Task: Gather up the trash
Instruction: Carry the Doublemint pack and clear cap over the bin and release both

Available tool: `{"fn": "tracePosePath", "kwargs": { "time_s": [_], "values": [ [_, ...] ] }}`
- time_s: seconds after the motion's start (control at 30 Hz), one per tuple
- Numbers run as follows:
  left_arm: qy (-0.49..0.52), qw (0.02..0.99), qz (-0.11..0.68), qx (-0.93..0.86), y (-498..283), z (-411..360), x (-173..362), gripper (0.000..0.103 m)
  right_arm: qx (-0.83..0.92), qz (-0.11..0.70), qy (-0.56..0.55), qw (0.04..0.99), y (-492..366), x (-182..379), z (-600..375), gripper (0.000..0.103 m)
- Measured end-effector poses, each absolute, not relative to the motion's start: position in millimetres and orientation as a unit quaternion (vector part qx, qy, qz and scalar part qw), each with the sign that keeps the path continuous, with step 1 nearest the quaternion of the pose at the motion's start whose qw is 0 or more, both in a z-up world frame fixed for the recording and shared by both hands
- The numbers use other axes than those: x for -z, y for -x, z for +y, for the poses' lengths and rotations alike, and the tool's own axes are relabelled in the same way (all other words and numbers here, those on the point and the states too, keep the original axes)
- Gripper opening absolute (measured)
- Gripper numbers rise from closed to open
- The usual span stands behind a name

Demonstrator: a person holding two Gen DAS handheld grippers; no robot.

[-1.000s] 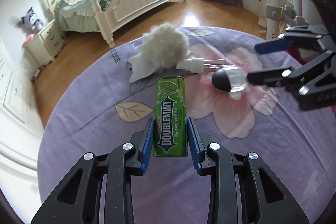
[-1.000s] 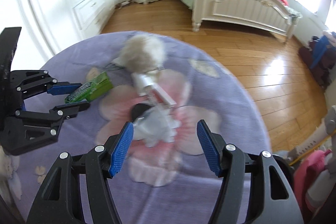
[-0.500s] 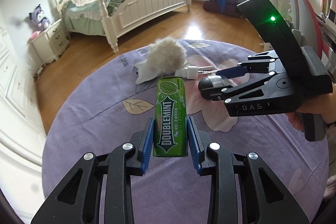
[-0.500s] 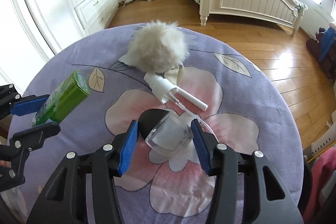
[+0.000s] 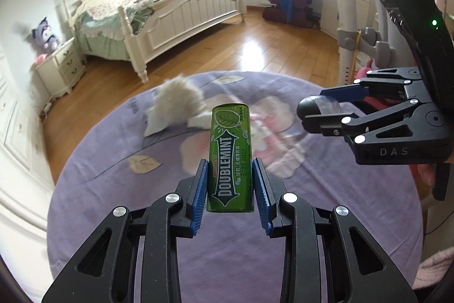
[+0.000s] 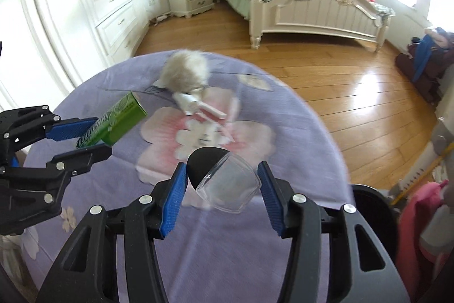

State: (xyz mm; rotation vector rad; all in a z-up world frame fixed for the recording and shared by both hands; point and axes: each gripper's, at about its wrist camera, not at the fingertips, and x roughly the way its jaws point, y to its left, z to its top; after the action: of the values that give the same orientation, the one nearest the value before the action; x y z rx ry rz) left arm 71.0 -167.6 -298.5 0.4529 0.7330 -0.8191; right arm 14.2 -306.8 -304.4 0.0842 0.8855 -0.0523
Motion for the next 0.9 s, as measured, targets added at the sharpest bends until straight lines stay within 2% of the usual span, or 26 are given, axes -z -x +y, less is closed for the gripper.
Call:
{"fn": "tracePosePath", "kwargs": {
  "time_s": [0.13, 0.47, 0.9],
  "values": [
    [-0.215, 0.821, 0.335, 0.410, -47, -203, 290, 0.032, 0.071, 0.417, -0.045, 0.905, 13, 294, -341, 0.050],
    [-0.216, 0.777, 0.331, 0.490, 6, -301, 293, 0.032, 0.181, 0.422, -0.090, 0.884, 83, 311, -432, 0.050],
    [-0.238, 0.727, 0.344, 0.544, 25, -398, 319, 0.032, 0.269, 0.430, -0.104, 0.856, 124, 336, -494, 0.051]
  ]
}}
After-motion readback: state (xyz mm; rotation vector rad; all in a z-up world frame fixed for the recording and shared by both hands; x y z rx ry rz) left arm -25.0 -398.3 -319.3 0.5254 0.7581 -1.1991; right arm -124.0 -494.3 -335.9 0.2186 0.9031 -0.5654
